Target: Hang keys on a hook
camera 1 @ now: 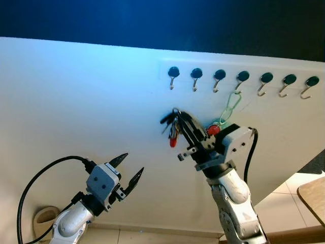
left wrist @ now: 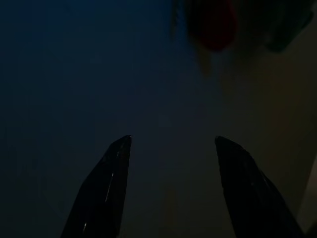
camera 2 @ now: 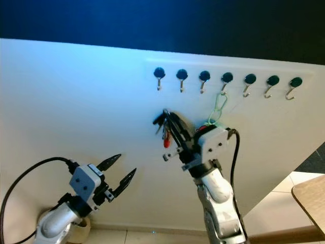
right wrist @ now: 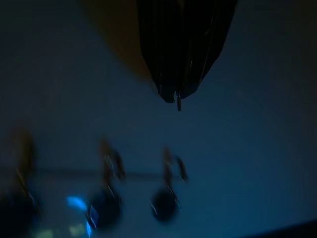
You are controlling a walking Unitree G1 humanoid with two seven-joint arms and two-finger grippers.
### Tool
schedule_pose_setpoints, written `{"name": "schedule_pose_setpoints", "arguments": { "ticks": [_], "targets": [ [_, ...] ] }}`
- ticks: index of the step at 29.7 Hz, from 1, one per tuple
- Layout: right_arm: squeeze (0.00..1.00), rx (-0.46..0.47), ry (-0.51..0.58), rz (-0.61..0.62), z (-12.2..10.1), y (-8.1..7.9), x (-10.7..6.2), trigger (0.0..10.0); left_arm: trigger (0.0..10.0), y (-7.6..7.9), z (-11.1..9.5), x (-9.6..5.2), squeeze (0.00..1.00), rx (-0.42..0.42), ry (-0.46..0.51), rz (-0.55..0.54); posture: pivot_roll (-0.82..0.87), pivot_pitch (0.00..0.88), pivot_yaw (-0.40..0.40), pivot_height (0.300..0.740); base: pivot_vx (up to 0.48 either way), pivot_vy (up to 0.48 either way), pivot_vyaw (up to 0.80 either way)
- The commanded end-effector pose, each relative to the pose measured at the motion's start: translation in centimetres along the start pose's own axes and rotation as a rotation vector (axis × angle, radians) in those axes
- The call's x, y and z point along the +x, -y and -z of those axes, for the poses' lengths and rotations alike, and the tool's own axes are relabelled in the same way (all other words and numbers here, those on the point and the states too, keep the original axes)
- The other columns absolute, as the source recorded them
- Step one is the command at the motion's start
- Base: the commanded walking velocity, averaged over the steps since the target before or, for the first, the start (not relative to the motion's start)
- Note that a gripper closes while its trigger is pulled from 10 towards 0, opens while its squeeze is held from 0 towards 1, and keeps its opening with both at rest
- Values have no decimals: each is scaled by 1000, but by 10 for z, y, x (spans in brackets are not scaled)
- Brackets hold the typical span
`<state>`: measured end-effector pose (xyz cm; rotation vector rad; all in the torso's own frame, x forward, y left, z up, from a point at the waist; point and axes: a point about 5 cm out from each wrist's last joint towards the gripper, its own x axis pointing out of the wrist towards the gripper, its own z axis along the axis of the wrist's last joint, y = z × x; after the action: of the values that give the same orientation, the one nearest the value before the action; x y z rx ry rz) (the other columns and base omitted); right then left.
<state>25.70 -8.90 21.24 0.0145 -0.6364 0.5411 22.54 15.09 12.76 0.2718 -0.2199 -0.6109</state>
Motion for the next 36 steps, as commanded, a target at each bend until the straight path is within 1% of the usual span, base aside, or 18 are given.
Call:
{"name": "schedule_pose_setpoints", "arguments": {
  "ticks": [1,3,5,7,9,12,13,16,17,18,25,29,33,35,36],
  "targets": [
    [0,-23,3,-20,-3,-5,1,10000,10000,1,-1,-2,0,3,-14,21,49,72,-62,740,0,0,0],
    [0,-30,2,-31,-4,-9,1,10000,10000,3,-3,-1,0,2,-12,30,50,73,-64,740,0,0,0],
    [0,-10,8,-49,-7,-15,1,10000,10000,5,-9,2,0,0,6,38,50,73,-64,740,0,0,0],
    [0,-6,8,-51,-7,-15,1,10000,10000,5,-10,3,0,-1,9,38,49,73,-64,740,0,0,0],
    [0,10,22,-44,-12,-15,4,10000,10000,3,-19,7,0,-22,50,11,47,72,-65,740,0,0,0],
    [0,35,40,-28,-19,-14,8,10000,10000,-1,-37,14,0,-69,133,-18,45,71,-66,740,0,0,0],
    [0,35,40,-28,-19,-14,8,10000,10000,-1,-37,14,0,-69,133,-18,45,71,-66,740,0,0,0],
    [0,60,65,-13,-25,-11,12,10000,10000,0,-52,19,0,-85,187,6,43,67,-69,740,0,0,0],
    [0,60,65,-13,-25,-11,12,10000,10000,0,-52,19,0,-85,187,6,43,67,-69,740,0,0,0],
    [0,90,83,9,-30,-7,14,10000,10000,2,-60,21,0,-94,215,23,40,65,-67,740,0,0,0],
    [0,136,98,40,-36,-2,18,10000,10000,2,-65,23,0,-99,224,28,39,63,-66,740,0,0,0],
    [0,205,104,74,-40,2,24,10000,10000,1,-71,25,0,-109,239,28,39,62,-66,740,0,0,0],
    [0,242,97,77,-40,3,26,10000,10000,0,-74,26,0,-110,244,29,40,63,-67,740,0,0,0],
    [0,282,82,68,-38,2,27,10000,10000,-2,-77,27,0,-109,251,28,40,64,-68,740,0,0,0],
    [0,282,82,68,-38,2,27,10000,10000,-2,-77,27,0,-109,251,28,40,64,-68,740,0,0,0]
  ]
}}
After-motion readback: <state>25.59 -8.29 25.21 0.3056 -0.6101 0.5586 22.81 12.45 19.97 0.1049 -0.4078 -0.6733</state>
